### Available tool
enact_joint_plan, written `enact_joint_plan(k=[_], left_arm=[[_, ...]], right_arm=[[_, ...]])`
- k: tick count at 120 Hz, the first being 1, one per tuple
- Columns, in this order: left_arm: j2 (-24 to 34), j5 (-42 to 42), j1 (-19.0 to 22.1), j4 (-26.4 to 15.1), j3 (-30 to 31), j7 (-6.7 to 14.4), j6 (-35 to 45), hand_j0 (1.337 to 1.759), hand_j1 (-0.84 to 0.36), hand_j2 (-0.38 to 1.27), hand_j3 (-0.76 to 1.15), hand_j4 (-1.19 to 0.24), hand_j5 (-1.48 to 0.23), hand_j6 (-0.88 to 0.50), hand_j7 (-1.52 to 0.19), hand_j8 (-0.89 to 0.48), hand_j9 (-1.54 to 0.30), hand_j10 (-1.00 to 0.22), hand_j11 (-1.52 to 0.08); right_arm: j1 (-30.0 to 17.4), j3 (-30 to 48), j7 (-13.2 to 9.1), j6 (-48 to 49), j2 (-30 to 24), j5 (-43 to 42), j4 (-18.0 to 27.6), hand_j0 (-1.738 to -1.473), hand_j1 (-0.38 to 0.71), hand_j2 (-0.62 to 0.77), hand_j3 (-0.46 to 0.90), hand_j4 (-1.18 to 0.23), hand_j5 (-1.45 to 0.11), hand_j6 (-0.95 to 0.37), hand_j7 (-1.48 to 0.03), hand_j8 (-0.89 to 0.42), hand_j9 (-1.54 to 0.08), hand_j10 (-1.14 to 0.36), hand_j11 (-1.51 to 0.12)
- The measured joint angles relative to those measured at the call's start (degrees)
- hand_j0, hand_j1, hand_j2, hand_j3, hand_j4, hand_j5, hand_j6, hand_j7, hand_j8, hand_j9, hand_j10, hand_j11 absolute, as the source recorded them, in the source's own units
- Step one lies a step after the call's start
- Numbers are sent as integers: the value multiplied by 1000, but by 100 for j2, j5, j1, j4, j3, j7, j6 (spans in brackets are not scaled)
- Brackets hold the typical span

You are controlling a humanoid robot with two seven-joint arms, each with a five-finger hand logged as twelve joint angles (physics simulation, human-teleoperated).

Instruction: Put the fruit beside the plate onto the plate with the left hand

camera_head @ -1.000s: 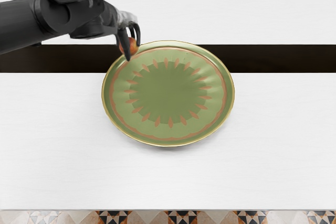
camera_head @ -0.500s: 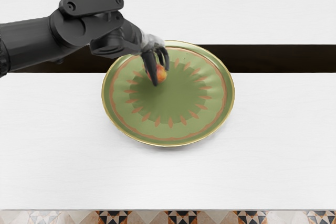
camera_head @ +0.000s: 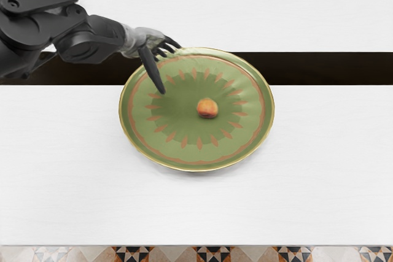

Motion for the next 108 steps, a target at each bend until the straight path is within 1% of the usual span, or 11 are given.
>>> enact_joint_plan(k=[5, 20, 31, 52, 65, 79, 90, 98, 108], left_arm=[[261, 0, 169, -46, -311, -5, -14, 1658, 256, 25, 0, -96, -133, -75, -129, -74, -129, -96, -129], [707, 4, 507, -135, -1165, -13, -200, 1658, 288, 16, 0, -61, -84, -50, -82, -50, -81, -61, -81], [1057, 5, 863, -164, -1700, -15, -449, 1658, 302, 11, 0, -47, -63, -40, -61, -39, -61, -47, -61], [1599, 7, 1362, -153, -2315, -67, -721, 1658, 316, 7, 0, -31, -41, -29, -41, -28, -41, -31, -41], [1892, 8, 1666, -126, -2599, -391, -761, 1658, 320, 6, 0, -27, -35, -25, -34, -25, -34, -27, -34], [2042, 7, 1892, -85, -2760, -841, -777, 1658, 323, 5, 0, -24, -31, -23, -30, -23, -30, -24, -30], [2103, 8, 2036, -61, -2806, -1081, -785, 1658, 324, 5, 0, -23, -29, -22, -29, -22, -29, -22, -29], [2158, 8, 2261, -56, -2813, -1368, -817, 1658, 325, 5, 0, -22, -28, -22, -28, -22, -28, -22, -28], [2237, 6, 2448, -54, -2810, -1791, -866, 1658, 325, 5, 0, -21, -27, -21, -27, -21, -27, -21, -27]], right_arm=[[0, 0, 0, 0, 0, -1, 0, -1658, -349, 0, 0, 0, 0, -1, 0, 0, 0, 0, 0], [0, 0, 0, 0, 0, 0, 0, -1658, -349, 0, 0, 0, 0, 0, 0, 0, 0, 0, 0], [0, 0, 0, 0, 0, 1, -1, -1658, -349, 0, 0, 0, 0, -1, 0, 0, 0, 0, 0], [0, 0, 0, 0, 0, 0, 0, -1658, -349, 0, 0, 0, 0, 0, 0, 0, 0, 0, 0], [0, 0, 0, 0, 0, 1, 0, -1658, -349, 0, 0, 0, 0, 0, 0, 0, 0, 0, 0], [0, 0, 0, 0, 0, 1, 0, -1658, -349, 0, 0, 0, 0, 0, 0, 0, 0, 0, 0], [0, 0, 0, 0, 0, 3, 0, -1658, -349, 0, 0, 0, 0, 0, 0, 0, 0, 0, 0], [0, 0, 0, 0, 0, 2, 0, -1658, -349, 0, 0, 0, 0, -1, 0, 0, 0, 0, 0], [0, 0, 0, 0, 0, 1, 0, -1658, -349, 0, 0, 0, 0, 0, 0, 0, 0, 0, 0]])
